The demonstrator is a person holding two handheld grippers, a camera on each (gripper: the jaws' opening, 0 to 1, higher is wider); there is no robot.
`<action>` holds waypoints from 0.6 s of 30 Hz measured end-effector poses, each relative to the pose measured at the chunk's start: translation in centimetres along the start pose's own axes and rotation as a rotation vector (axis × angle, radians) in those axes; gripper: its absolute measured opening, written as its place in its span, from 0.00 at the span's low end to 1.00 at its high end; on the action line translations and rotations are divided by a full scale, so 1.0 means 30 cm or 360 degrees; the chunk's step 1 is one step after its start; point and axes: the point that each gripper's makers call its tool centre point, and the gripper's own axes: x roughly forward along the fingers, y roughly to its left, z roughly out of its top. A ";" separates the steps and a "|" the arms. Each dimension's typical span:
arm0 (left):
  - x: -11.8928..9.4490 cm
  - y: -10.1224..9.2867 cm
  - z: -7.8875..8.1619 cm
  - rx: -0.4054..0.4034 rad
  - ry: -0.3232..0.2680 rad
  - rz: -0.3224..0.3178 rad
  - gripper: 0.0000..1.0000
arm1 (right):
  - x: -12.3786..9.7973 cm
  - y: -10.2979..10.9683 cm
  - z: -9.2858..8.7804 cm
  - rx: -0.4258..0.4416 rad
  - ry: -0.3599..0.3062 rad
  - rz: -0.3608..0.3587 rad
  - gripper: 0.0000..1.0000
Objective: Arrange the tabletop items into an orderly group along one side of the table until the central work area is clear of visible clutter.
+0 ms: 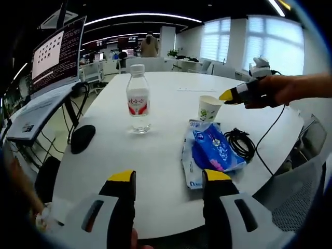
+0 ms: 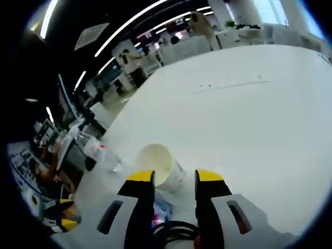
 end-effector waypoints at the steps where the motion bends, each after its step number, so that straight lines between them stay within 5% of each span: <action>1: 0.000 -0.002 0.001 0.0001 -0.0003 -0.0004 0.52 | 0.012 -0.001 0.005 -0.0006 0.0010 -0.0004 0.28; 10: 0.002 -0.025 0.009 0.0025 -0.0018 -0.0056 0.58 | 0.086 0.001 -0.021 -0.0089 0.0165 -0.0024 0.20; 18: 0.003 -0.027 0.009 0.0020 -0.0016 -0.0068 0.58 | 0.104 -0.001 -0.012 -0.0109 0.0196 -0.0048 0.05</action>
